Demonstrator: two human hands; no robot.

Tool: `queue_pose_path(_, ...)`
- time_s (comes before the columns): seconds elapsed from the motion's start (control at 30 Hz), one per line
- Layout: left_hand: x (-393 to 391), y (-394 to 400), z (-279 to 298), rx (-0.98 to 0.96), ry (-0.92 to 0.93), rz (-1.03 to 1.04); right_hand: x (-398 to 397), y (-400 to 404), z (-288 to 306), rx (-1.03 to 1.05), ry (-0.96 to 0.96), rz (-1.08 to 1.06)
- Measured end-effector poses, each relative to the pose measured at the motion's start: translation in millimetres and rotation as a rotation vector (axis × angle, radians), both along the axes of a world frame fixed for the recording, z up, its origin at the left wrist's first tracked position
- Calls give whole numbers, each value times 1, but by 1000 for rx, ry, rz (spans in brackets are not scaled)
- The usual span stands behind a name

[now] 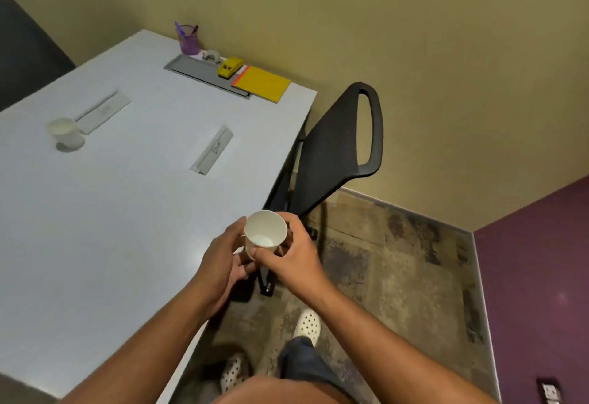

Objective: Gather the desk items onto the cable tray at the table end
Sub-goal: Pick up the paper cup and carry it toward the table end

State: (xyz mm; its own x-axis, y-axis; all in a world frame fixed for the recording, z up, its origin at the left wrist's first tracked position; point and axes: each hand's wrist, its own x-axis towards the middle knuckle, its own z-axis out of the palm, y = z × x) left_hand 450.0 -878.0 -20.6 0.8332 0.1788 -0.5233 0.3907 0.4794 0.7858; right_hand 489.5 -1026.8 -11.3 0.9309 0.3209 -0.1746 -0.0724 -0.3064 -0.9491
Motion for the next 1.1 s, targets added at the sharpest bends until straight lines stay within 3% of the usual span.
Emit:
queue_pose_path(0.27, 26, 42, -19, 39, 47, 401, 82, 64, -26, 39, 78, 315)
queue_pose_path(0.53, 64, 47, -38, 640, 129, 258, 155, 104, -46, 43, 99, 543)
queue_pose_path(0.73, 91, 62, -61, 821, 129, 518, 178, 138, -60, 3, 91, 648)
queue_pose_path(0.93, 113, 106, -99, 841, 243, 543, 202, 169, -90, -97, 58, 742)
queue_pose_path(1.1, 138, 150, -145, 875, 328, 571, 221, 180, -141, -336, -204, 857)
